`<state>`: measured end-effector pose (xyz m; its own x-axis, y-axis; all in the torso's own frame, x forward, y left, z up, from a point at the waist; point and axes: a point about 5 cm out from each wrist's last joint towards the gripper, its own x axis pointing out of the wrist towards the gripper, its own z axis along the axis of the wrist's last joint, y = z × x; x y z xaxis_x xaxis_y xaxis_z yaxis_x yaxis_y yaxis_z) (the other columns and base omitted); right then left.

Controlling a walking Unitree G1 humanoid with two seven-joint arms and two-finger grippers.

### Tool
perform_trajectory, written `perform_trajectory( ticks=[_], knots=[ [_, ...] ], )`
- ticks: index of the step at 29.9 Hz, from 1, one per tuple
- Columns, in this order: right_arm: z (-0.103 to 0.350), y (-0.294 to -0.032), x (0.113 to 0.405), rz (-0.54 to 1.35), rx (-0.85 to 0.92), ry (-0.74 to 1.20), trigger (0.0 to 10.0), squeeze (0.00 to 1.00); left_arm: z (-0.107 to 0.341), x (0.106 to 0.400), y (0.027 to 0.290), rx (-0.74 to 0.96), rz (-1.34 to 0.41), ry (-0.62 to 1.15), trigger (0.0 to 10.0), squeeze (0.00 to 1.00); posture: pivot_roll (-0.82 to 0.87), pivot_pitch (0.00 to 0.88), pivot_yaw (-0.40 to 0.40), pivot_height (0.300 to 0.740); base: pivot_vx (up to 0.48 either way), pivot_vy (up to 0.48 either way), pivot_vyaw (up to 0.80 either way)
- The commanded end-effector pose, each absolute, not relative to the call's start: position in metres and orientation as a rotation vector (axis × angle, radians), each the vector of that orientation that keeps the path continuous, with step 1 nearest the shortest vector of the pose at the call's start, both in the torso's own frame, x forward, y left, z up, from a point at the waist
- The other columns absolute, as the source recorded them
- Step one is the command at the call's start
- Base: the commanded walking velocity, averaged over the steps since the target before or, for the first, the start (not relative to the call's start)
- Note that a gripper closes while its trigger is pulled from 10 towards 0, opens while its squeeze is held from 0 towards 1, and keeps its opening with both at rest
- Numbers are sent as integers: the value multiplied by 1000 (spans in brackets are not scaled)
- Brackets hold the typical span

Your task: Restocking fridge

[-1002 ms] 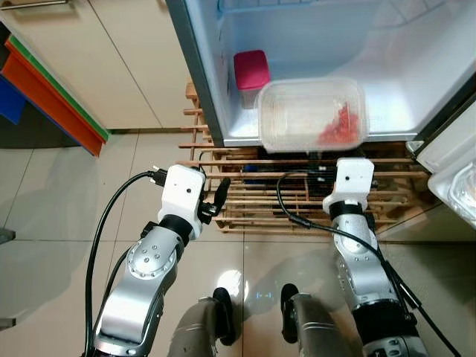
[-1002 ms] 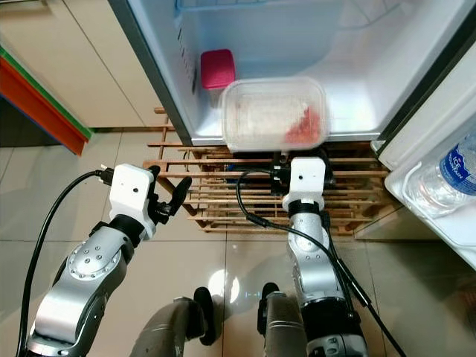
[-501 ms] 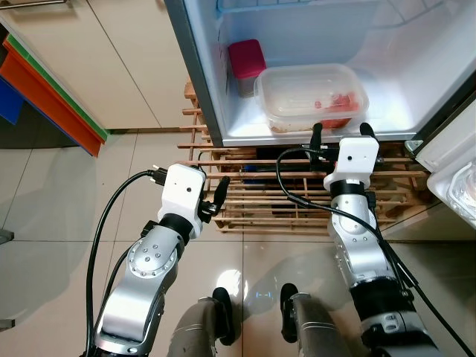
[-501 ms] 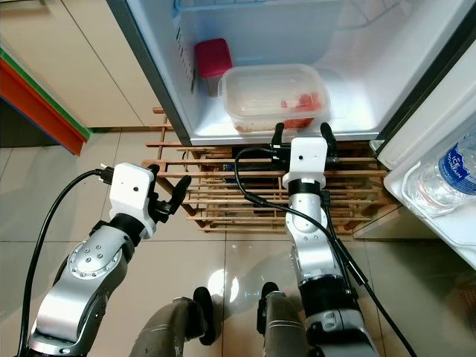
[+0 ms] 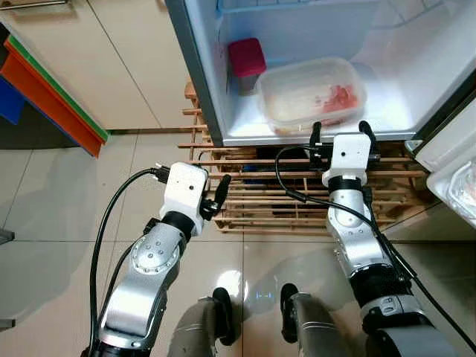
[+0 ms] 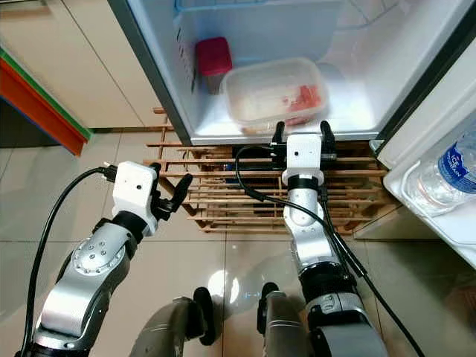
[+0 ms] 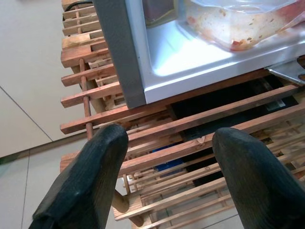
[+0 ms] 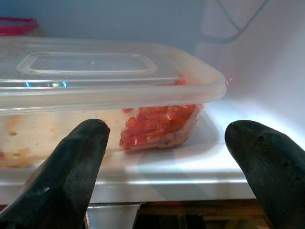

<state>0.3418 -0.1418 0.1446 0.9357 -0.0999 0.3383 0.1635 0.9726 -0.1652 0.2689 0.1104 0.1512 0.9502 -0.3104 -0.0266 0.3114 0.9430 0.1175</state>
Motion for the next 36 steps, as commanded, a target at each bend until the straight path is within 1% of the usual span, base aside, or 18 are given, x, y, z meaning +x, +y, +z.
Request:
perform_trajectory(
  ticks=[1, 3, 4, 5, 6, 10, 11, 12, 15, 17, 18, 21, 22, 25, 28, 31, 33, 36],
  knots=[
    [140, -140, 336, -128, -177, -337, 10000, 0, 147, 269, 112, 130, -303, 24, 10000, 0, 47, 312, 74, 740, 0, 0, 0],
    [146, -144, 319, -152, -151, -384, 10000, 0, 150, 273, 112, 119, -297, 6, 10000, 0, 34, 298, 64, 740, 0, 0, 0],
    [146, -144, 319, -152, -151, -384, 10000, 0, 150, 273, 112, 119, -297, 6, 10000, 0, 34, 298, 64, 740, 0, 0, 0],
    [153, -146, 304, -155, -142, -417, 10000, 0, 150, 275, 112, 112, -295, 1, 10000, 0, 21, 284, 58, 740, 0, 0, 0],
    [155, -146, 299, -153, -142, -428, 10000, 0, 149, 277, 111, 110, -295, 0, 10000, 0, 18, 279, 57, 740, 0, 0, 0],
    [156, -150, 282, -159, -147, -440, 10000, 0, 149, 282, 107, 102, -303, -10, 10000, 0, -6, 247, 44, 740, 0, 0, 0],
    [155, -153, 265, -161, -156, -433, 10000, 0, 149, 286, 103, 94, -321, -16, 10000, 0, -16, 234, 41, 740, 0, 0, 0],
    [155, -153, 265, -161, -156, -433, 10000, 0, 149, 286, 103, 94, -321, -16, 10000, 0, -16, 234, 41, 740, 0, 0, 0],
    [149, -159, 242, -134, -197, -404, 10000, 0, 152, 306, 89, 93, -364, -44, 10000, 0, -69, 151, 36, 740, 0, 0, 0],
    [148, -160, 239, -133, -199, -392, 10000, 0, 154, 310, 88, 88, -363, -53, 10000, 0, -74, 143, 36, 740, 0, 0, 0],
    [143, -166, 235, -147, -203, -361, 10000, 0, 156, 317, 85, 58, -367, -65, 10000, 0, -95, 102, 41, 740, 0, 0, 0],
    [140, -171, 232, -158, -205, -347, 10000, 0, 160, 318, 82, 40, -385, -83, 10000, 0, -98, 95, 42, 740, 0, 0, 0],
    [139, -174, 227, -163, -200, -339, 10000, 0, 162, 313, 83, 12, -419, -108, 10000, 0, -110, 73, 45, 740, 0, 0, 0],
    [134, -182, 213, -185, -176, -303, 10000, 0, 159, 301, 95, -13, -453, -143, 10000, 0, -112, 58, 47, 740, 0, 0, 0],
    [123, -189, 202, -197, -183, -251, 10000, 0, 147, 295, 107, 40, -434, -122, 10000, 0, -105, 52, 50, 740, 0, 0, 0],
    [117, -189, 204, -198, -179, -230, 10000, 0, 140, 297, 108, 57, -415, -106, 10000, 0, -95, 42, 52, 740, 0, 0, 0],
    [114, -185, 213, -184, -181, -224, 10000, 0, 146, 301, 97, 95, -436, -147, 10000, 0, -83, 28, 55, 740, 0, 0, 0],
    [113, -183, 220, -169, -182, -222, 10000, 0, 150, 303, 93, 75, -451, -157, 10000, 0, -84, 22, 58, 740, 0, 0, -263]
  ],
)
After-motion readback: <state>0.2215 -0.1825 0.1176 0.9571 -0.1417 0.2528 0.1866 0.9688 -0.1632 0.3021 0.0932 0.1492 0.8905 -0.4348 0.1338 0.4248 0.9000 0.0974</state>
